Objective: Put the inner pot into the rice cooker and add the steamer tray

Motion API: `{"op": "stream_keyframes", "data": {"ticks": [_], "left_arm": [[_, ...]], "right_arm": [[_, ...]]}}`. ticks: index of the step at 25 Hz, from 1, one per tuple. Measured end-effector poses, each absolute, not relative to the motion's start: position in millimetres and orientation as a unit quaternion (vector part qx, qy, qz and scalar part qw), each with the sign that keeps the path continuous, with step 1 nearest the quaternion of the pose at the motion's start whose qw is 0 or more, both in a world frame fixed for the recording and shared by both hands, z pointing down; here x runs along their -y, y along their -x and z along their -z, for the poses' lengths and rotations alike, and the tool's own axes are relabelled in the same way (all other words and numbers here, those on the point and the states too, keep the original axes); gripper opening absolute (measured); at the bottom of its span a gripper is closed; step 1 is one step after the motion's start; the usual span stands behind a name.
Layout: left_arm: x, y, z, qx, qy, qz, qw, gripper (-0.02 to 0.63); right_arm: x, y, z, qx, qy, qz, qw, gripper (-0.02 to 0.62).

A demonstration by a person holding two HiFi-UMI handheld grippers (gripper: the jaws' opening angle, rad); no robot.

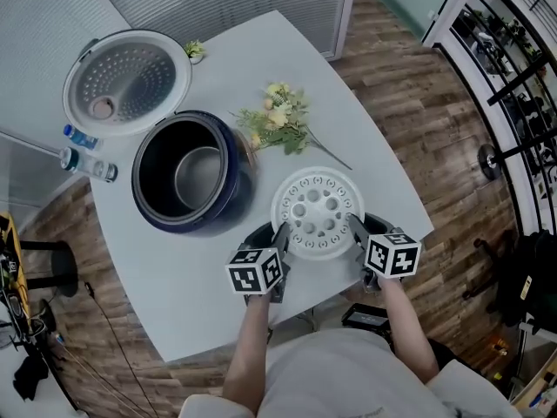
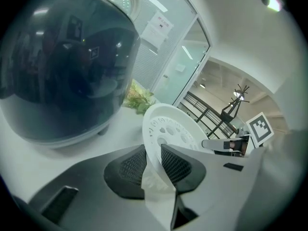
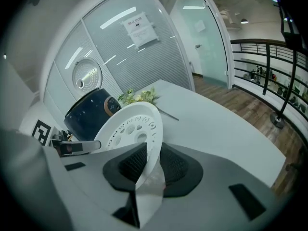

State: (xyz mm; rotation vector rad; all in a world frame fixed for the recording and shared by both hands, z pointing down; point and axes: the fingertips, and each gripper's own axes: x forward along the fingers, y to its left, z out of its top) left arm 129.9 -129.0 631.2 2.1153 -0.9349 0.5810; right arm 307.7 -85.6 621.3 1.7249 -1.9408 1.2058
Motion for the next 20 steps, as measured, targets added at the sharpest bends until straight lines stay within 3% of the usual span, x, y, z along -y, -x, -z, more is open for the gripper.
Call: {"op": "stream_keyframes", "data": {"ticks": [20], "left_arm": [[126.7, -119.4, -496.2, 0.383, -0.869, -0.161, 0.268, 0.095]], "right_arm": [[85.0, -300.0, -494.9, 0.711, -0.612, -0.344, 0.037, 0.080]]}}
